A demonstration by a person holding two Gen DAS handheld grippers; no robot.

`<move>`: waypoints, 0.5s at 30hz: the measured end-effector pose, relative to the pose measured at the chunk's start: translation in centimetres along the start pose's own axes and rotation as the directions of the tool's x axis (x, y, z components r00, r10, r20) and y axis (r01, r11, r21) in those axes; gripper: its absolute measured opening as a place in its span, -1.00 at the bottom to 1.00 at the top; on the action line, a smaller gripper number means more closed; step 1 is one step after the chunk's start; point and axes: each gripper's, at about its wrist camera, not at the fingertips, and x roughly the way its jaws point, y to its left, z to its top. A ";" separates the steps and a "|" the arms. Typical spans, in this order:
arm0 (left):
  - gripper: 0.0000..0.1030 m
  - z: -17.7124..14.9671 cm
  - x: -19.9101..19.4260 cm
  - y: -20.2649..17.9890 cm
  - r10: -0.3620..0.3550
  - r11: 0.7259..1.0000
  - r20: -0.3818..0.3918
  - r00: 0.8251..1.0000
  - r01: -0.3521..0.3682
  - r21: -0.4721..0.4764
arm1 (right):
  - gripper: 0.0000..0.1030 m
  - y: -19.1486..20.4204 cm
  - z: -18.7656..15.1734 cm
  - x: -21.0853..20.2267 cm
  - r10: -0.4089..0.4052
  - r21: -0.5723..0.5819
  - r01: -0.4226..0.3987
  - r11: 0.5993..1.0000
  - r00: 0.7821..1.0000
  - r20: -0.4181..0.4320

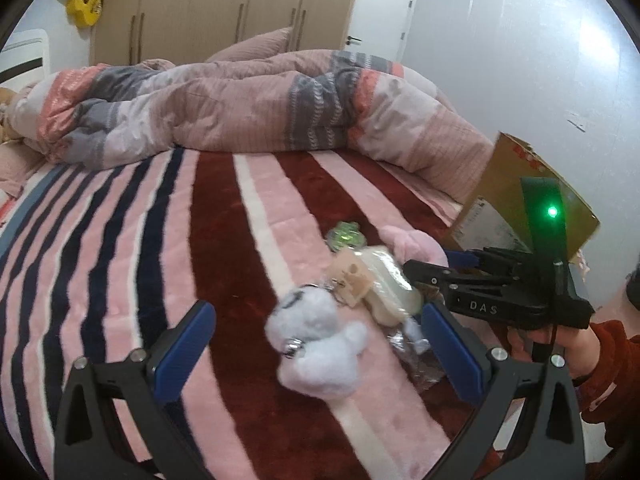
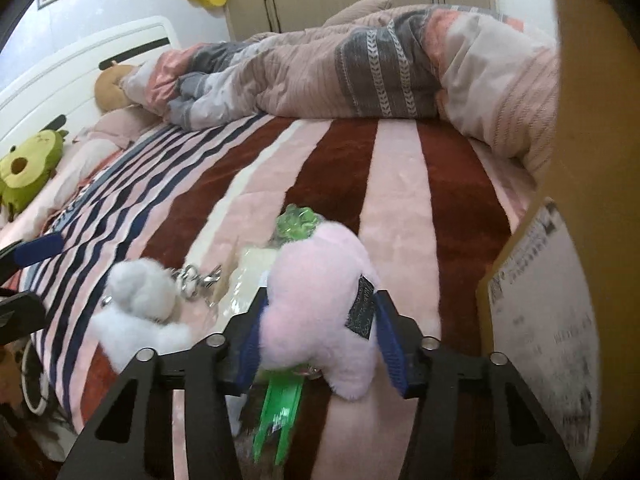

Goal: Organize soft objects
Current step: 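Grasp the pink plush with the right tool while the left tool grasps the green round container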

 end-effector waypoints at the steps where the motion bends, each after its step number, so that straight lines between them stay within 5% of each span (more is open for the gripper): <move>1: 0.98 -0.1 0.1 -0.2 -0.011 1.000 -0.003 1.000 0.011 0.003 | -0.19 0.1 -0.4 -0.6 0.002 -0.007 -0.002 1.000 1.000 0.009; 9: 0.89 -0.2 0.7 -2.4 -0.058 0.998 -0.032 0.998 0.059 0.030 | -0.21 0.0 -2.9 -3.7 -0.016 -0.010 0.017 1.000 0.999 0.039; 15: 0.62 2.7 2.5 -2.2 -0.051 0.998 -0.045 0.998 0.053 0.044 | -0.34 -0.2 -2.4 -3.8 -0.034 -0.025 0.036 0.999 0.996 0.078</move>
